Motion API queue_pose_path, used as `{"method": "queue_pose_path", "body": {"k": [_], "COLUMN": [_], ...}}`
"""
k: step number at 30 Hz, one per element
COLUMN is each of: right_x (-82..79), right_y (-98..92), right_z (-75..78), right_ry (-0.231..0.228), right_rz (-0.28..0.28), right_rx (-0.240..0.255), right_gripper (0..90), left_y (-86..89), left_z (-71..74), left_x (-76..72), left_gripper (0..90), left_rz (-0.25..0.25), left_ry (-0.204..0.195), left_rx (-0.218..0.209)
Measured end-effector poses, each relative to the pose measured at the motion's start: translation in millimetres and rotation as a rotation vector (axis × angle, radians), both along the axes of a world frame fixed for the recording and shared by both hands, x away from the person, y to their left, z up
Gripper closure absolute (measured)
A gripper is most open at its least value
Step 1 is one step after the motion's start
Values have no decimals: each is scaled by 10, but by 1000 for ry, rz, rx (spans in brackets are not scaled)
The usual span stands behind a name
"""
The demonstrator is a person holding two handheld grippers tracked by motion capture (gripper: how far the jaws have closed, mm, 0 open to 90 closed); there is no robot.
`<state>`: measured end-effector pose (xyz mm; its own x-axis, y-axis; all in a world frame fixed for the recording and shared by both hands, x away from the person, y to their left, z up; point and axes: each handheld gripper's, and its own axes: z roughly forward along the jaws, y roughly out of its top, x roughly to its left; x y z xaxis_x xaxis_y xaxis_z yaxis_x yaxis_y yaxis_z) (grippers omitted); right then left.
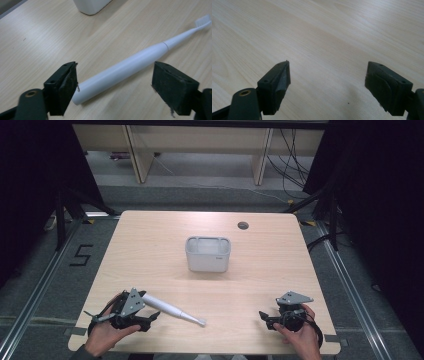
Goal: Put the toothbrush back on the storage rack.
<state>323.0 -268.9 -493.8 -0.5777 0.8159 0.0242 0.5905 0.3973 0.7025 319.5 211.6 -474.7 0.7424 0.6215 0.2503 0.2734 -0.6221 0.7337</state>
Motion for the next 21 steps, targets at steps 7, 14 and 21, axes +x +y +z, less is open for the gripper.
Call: {"method": "queue_pose_path", "body": {"k": [7,14,21], "right_x": [-17,-4,10], "right_y": [14,13,4], "right_z": [-2,-7,-11], "right_ry": [15,-3,-17], "right_rz": [-19,-5,11], "right_rx": [10,-4,-16], "right_gripper": [211,214,217], "left_y": [10,43,78], "left_z": [-9,-41,-86], "left_x": [135,254,388], "left_gripper": [405,745,857], "left_rz": [6,7,26], "left_ry": [15,5,18], "left_rx": [4,34,62]}}
